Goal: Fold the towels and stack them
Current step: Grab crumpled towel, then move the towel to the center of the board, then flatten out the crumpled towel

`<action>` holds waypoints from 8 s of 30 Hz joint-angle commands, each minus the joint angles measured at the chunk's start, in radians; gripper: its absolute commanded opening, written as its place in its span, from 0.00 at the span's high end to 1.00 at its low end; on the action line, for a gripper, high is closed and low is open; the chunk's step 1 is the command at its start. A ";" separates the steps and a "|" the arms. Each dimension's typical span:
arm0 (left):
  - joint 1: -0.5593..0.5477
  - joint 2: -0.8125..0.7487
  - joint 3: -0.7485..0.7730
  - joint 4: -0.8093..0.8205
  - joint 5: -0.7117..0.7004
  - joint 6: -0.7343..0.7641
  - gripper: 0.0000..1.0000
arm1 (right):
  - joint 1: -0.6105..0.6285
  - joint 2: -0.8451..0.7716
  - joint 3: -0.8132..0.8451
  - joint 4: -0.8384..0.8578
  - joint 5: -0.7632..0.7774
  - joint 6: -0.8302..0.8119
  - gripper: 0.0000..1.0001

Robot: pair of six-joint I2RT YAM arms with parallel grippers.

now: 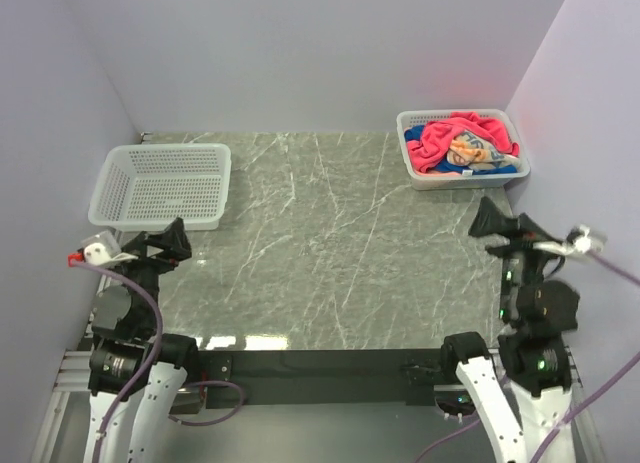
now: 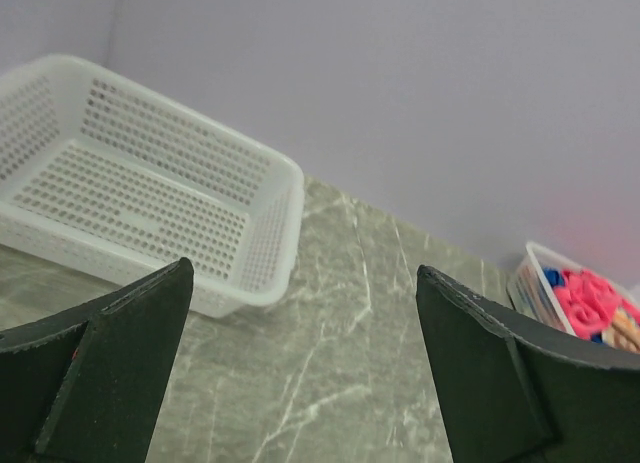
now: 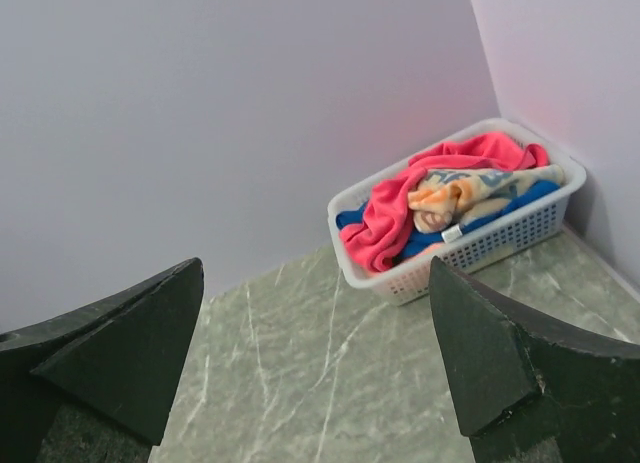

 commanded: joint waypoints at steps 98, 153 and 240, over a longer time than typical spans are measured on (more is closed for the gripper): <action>-0.129 0.527 0.152 0.036 0.378 -0.147 0.01 | 0.487 0.884 0.338 0.123 -0.564 0.001 0.99; -0.278 1.460 0.282 0.352 0.181 -0.501 0.21 | 0.451 1.888 0.850 0.015 -0.284 0.323 0.50; -0.221 1.116 0.073 0.163 0.325 -0.232 0.26 | 0.228 1.333 0.107 0.276 -0.604 -0.008 0.44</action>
